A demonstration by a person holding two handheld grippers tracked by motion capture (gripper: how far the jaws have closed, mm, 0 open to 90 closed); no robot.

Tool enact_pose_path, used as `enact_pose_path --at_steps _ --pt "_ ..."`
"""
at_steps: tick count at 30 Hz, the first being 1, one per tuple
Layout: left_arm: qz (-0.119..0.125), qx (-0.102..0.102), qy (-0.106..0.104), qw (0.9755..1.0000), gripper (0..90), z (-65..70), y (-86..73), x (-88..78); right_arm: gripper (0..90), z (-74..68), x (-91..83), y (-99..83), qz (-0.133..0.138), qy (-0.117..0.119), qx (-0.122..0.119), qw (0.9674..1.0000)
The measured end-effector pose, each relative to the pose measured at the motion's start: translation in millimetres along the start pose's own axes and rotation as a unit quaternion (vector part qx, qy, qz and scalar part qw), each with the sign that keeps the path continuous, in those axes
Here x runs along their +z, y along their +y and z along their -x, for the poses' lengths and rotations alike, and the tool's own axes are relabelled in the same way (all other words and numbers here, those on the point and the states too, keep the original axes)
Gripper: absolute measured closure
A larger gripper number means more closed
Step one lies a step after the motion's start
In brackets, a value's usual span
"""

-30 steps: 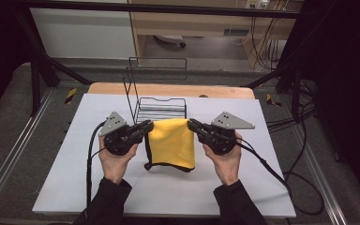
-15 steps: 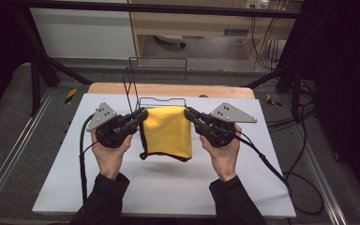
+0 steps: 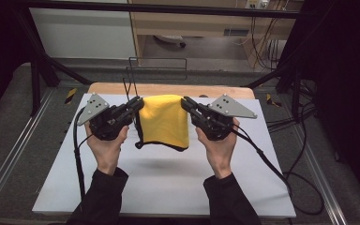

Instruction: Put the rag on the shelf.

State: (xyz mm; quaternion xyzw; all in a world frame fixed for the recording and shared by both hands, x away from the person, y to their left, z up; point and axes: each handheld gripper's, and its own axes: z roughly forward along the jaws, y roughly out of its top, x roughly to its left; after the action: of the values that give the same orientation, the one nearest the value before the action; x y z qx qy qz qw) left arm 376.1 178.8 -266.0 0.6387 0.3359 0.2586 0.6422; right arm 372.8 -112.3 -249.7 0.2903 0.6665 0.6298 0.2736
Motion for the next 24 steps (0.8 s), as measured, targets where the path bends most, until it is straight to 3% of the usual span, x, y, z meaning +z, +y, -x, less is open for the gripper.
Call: enact_pose_path --at_steps 14,24 --pt "0.034 0.011 0.014 0.9993 81.1 -5.9 37.6 2.2 85.0 0.4 11.1 30.2 0.037 -0.007 -0.006 0.9993" --pt "0.052 0.015 0.018 0.9984 81.1 -10.8 65.7 5.9 85.0 3.2 20.7 59.6 0.059 -0.015 -0.023 0.9979"
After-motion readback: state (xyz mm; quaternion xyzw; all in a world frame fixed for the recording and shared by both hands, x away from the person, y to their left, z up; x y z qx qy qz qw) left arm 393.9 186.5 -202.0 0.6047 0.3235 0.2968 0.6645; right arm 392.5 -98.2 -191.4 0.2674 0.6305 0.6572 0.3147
